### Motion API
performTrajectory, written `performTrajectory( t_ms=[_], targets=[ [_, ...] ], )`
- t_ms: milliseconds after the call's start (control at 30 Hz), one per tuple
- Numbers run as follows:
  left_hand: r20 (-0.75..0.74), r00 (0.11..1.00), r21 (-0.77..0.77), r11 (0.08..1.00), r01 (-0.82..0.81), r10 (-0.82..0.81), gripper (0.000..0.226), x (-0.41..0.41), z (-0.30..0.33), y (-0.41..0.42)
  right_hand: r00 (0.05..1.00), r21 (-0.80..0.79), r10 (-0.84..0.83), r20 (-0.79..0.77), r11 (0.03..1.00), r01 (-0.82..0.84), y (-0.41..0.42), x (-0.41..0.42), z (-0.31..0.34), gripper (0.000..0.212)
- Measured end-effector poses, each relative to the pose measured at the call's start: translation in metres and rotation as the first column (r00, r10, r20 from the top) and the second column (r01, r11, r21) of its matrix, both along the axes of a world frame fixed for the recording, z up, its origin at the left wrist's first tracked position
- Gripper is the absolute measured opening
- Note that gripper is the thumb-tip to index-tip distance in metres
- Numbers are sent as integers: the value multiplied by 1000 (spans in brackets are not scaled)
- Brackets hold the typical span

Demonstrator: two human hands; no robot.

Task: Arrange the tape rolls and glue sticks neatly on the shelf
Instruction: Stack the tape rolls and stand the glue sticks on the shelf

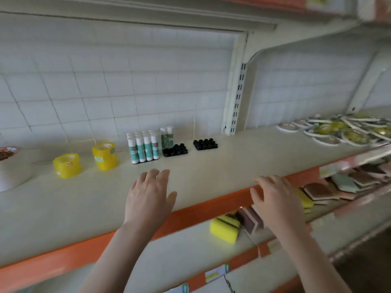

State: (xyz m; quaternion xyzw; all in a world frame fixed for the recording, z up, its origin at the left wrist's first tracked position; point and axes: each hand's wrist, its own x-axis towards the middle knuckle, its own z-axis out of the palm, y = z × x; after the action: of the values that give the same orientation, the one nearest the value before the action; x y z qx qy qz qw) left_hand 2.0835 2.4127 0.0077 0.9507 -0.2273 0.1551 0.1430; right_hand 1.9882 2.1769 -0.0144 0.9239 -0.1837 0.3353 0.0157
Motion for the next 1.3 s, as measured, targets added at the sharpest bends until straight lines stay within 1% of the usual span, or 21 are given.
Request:
performTrajectory(
  t_ms=[100, 200, 300, 333, 400, 500, 533, 633, 767, 833, 933, 1033, 1100, 1167, 1300],
  targets=[
    [5, 998, -17, 998, 57, -57, 54, -14, 1, -66, 998, 55, -60, -12, 997, 60, -59, -31, -4, 25],
    [-18, 995, -86, 991, 101, -103, 56, -33, -5, -145, 995, 120, -96, -9, 988, 96, -129, -65, -7, 28],
    [-71, 985, -157, 977, 144, -156, 55, -54, -9, -234, 986, 197, -143, -85, 968, 157, -207, -94, -8, 28],
    [-84, 982, -171, 973, 155, -171, 54, -61, -11, -263, 985, 208, -151, -87, 964, 166, -234, -103, -10, 27],
    [-86, 976, -180, 967, 182, -199, 52, -71, -13, -315, 985, 227, -162, -57, 959, 171, -283, -116, -13, 24],
    [-86, 971, -167, 964, 209, -225, 53, -76, -12, -381, 978, 305, -195, -72, 930, 208, -342, -124, -14, 26],
    [-90, 970, -163, 964, 208, -225, 53, -74, -12, -400, 979, 306, -193, -61, 930, 202, -359, -125, -16, 26],
    [-86, 969, -157, 963, 218, -234, 54, -63, -9, -448, 980, 293, -200, -13, 936, 195, -404, -119, -21, 26],
    [-56, 965, -178, 953, 245, -258, 55, -40, -6, -507, 979, 319, -199, 44, 931, 175, -458, -93, -27, 28],
    [-33, 962, -181, 949, 260, -270, 55, -26, -4, -537, 979, 286, -183, 95, 947, 149, -484, -76, -27, 27],
    [6, 956, -199, 937, 287, -292, 54, -7, 3, -583, 973, 191, -163, 163, 973, 130, -528, -52, -21, 24],
    [23, 948, -246, 918, 312, -316, 51, 6, 13, -625, 964, 196, -183, 193, 970, 145, -571, -37, -11, 26],
    [19, 946, -235, 919, 318, -322, 51, 14, 17, -646, 960, 188, -176, 220, 973, 136, -598, -27, -4, 25],
    [32, 953, -216, 929, 301, -301, 49, 23, 21, -661, 961, 180, -148, 234, 978, 107, -621, -15, 3, 25],
    [26, 979, -216, 955, 203, -203, 53, 34, 24, -691, 967, 147, -86, 239, 988, 51, -669, 11, 17, 23]
  ],
)
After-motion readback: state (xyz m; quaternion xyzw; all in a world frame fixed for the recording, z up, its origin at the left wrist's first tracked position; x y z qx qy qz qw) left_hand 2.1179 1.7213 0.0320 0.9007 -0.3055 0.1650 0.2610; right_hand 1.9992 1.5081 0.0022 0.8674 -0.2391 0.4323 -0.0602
